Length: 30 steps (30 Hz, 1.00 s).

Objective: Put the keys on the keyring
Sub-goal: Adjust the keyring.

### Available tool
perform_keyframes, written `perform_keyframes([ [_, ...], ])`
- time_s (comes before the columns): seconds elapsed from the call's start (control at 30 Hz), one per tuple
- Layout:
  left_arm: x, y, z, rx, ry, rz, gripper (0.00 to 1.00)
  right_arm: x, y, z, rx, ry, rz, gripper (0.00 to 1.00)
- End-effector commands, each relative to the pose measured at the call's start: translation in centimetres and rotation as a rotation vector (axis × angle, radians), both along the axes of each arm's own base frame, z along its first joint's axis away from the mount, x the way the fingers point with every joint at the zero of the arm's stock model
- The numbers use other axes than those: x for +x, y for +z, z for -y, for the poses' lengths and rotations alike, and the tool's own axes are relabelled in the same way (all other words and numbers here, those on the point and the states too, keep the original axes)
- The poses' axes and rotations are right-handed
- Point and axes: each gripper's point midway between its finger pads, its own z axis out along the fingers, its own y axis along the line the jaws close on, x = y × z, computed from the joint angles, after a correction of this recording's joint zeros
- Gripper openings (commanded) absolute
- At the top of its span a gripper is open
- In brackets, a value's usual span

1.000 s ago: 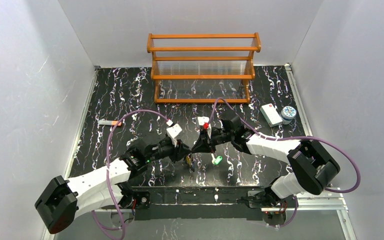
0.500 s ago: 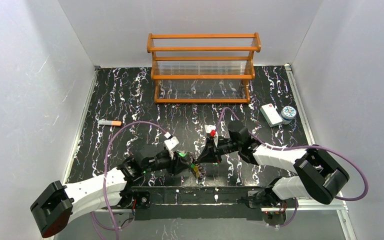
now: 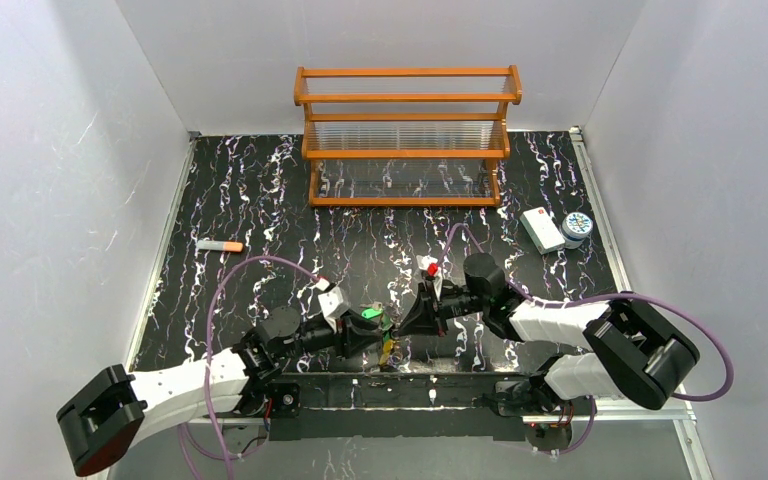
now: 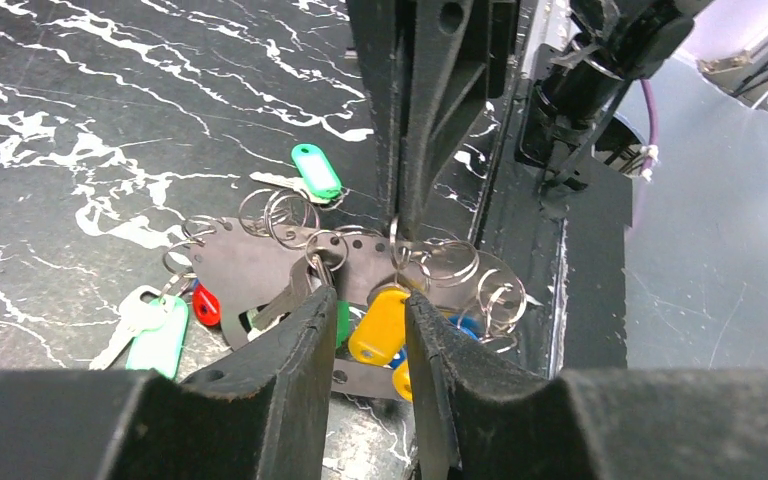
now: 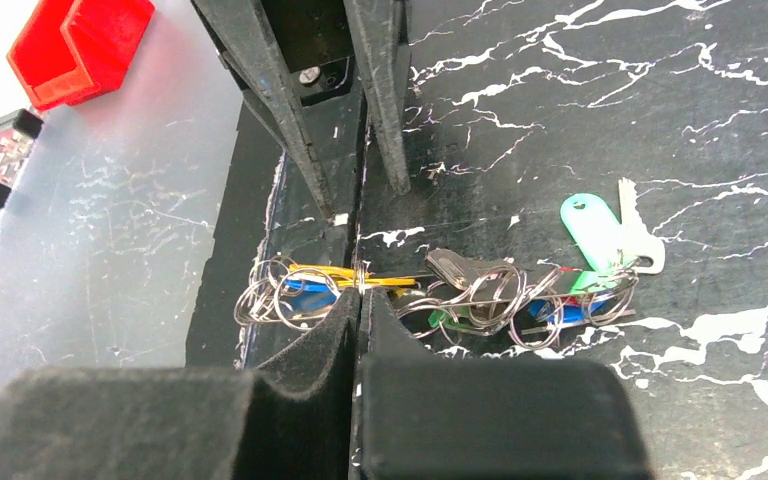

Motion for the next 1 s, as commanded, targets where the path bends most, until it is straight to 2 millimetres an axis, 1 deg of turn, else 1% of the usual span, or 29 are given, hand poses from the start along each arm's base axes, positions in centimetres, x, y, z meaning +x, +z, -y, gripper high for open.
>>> perform_keyframes([
  [0.0, -0.4, 1.3, 0.2, -0.077, -0.020, 0.096, 0.29, 0.4, 1.6, -0.6, 0.083, -0.022, 0.028, 0.01],
  [0.03, -0.3, 1.6, 0.2, -0.087, -0.010, 0.107, 0.29, 0.4, 1.6, -0.6, 0.084, -0.024, 0.025, 0.01],
  [0.1, -0.4, 1.3, 0.0, -0.090, -0.006, 0.122, 0.27, 0.4, 1.6, -0.7, 0.087, -0.024, 0.024, 0.01],
  [0.2, -0.6, 1.3, 0.1, -0.095, -0.019, 0.151, 0.23, 0.4, 1.6, -0.7, 0.091, -0.021, 0.025, 0.01],
  [0.33, -0.8, 1.5, 0.6, -0.089, -0.040, 0.160, 0.23, 0.4, 1.6, -0.7, 0.089, -0.018, 0.027, 0.01],
  [0.5, -0.9, 0.9, 1.0, -0.071, -0.045, 0.145, 0.27, 0.5, 1.7, -0.8, 0.088, -0.020, 0.027, 0.01],
  [0.63, -0.4, 0.9, 1.0, -0.072, -0.009, 0.142, 0.26, 0.5, 1.9, -0.9, 0.092, -0.018, 0.031, 0.01],
  [0.77, 0.3, 1.0, 1.0, -0.084, 0.040, 0.110, 0.22, 0.5, 2.0, -0.9, 0.093, -0.015, 0.032, 0.01],
  [0.97, -0.1, 1.1, 1.7, -0.109, 0.019, 0.085, 0.24, 0.6, 2.1, -0.9, 0.096, -0.015, 0.035, 0.01],
])
